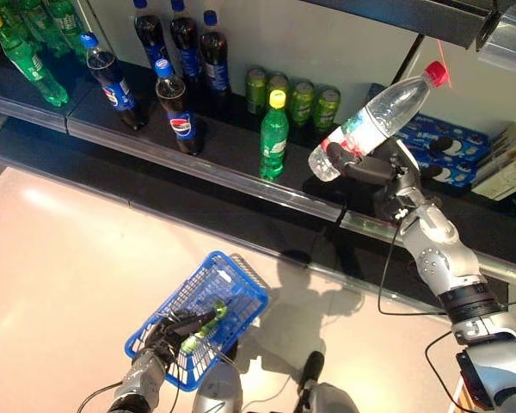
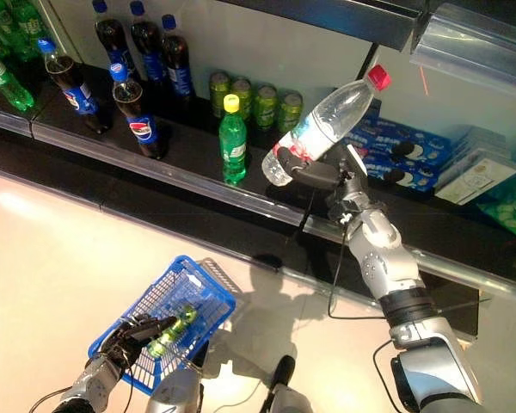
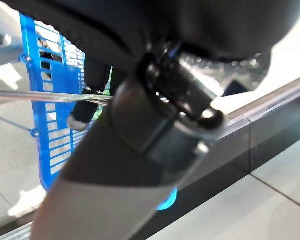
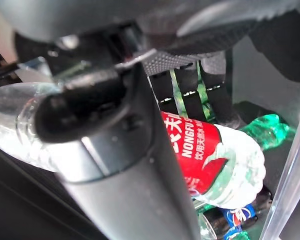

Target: Pick up the drink and place into the basket.

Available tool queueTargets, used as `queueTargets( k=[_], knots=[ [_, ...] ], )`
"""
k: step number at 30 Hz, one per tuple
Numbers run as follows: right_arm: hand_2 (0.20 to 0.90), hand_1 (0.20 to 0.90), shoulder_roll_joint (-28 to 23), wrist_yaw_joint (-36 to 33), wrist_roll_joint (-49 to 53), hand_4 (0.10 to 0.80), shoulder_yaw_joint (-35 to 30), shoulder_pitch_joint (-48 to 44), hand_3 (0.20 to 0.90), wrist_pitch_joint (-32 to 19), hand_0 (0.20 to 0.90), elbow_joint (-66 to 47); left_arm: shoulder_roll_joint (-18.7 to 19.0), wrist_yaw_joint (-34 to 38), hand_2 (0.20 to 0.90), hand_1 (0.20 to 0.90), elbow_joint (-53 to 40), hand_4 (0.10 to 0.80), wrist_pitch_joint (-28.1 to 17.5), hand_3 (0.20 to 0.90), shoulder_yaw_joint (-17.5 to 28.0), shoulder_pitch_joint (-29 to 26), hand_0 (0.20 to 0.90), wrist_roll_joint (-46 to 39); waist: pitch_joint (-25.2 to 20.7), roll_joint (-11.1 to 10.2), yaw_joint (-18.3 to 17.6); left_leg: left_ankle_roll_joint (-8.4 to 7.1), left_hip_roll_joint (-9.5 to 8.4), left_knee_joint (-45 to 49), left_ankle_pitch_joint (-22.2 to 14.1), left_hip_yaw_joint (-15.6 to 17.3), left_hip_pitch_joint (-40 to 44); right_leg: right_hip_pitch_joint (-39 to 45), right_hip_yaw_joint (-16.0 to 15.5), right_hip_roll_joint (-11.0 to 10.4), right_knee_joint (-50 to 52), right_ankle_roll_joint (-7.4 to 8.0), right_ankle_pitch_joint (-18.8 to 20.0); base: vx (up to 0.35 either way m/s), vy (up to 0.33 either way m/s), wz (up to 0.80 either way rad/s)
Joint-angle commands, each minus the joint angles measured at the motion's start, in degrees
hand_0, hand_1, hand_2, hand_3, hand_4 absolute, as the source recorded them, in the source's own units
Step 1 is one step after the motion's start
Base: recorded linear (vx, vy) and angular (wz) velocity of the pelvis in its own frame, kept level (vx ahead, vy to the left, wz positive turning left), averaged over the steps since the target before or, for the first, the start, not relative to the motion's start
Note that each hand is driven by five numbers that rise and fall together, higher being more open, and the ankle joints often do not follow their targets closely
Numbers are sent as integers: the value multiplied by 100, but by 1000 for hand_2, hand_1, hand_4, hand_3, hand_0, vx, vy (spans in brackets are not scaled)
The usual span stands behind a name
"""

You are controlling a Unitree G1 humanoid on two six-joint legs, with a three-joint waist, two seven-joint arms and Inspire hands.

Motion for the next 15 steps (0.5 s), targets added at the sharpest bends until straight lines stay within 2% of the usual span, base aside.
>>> queueTargets(
  k=[1,10,15],
  knots=[
    [300,300,56,146,37,100,-157,-295,200,-868,300,-558,417,-215,300,300,-216,100,-592,200,-31,170,300,-466,-1760,-126,67,-105,54,-24,-320,413,149,80,-70,-215,-11,275,-119,-30,-1,5],
    [300,300,189,117,-157,100,-211,-42,200,-961,300,-763,301,-786,300,300,-1300,100,-668,200,134,327,300,-1400,-1756,-139,253,-98,55,-24,-327,297,194,212,-250,-225,-11,274,-148,-17,-4,11],
    [300,300,370,4,-366,100,-167,125,200,-1063,300,-970,205,-1445,300,300,-2178,100,-727,200,174,469,300,-1826,-1704,-178,450,-94,50,-24,-336,165,197,311,-404,-205,-11,249,-184,-18,-32,17]
  ],
)
